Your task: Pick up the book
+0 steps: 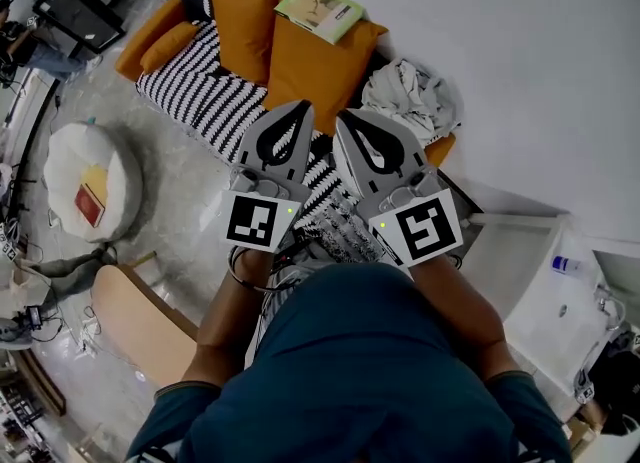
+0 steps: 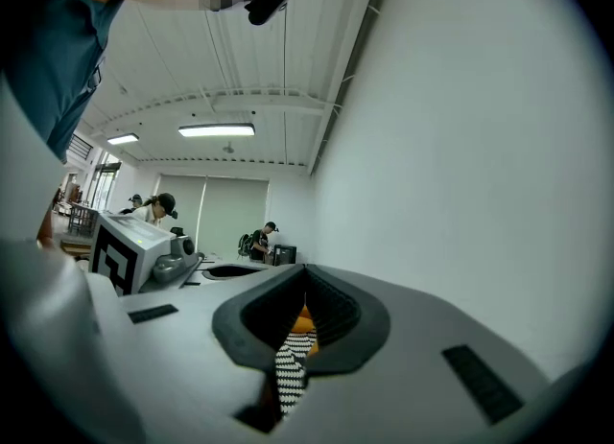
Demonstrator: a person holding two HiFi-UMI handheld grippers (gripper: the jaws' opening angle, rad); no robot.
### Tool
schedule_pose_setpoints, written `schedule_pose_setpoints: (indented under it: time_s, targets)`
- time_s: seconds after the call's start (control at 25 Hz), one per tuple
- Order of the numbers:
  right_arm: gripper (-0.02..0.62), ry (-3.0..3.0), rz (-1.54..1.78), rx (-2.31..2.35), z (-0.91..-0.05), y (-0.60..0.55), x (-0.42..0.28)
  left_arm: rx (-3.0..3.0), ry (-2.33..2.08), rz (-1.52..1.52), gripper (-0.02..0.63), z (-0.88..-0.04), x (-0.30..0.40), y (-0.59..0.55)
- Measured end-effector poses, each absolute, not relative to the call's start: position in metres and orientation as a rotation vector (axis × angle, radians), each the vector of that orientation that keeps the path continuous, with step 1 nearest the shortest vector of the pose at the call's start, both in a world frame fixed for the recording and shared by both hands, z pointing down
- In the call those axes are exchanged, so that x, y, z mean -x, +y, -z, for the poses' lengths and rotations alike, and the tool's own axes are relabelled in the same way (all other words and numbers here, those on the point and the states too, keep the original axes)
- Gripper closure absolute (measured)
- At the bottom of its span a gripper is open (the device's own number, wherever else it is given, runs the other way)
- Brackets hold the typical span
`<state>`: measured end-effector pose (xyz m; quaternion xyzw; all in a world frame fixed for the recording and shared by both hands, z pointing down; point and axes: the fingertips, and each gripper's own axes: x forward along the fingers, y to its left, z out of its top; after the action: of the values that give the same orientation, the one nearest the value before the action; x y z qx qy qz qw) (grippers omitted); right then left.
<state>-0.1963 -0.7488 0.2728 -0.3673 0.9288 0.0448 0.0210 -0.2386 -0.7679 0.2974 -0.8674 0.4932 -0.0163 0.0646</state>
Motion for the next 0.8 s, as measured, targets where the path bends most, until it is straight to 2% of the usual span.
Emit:
schedule_pose_setpoints:
  time_s: [0.56,0.8]
  targets:
    - [0.581,2.861,-0.049,1.492,-0.312,-0.850,0.198,2.932,1.475,0.079,0.597,-0.402,0.280,-0.953]
    - [0.581,2.835,0.047,1.584,-0.323,-0.886,0.210,3.116,1.562,0.063,0.509,-0.468,0.287,-1.024]
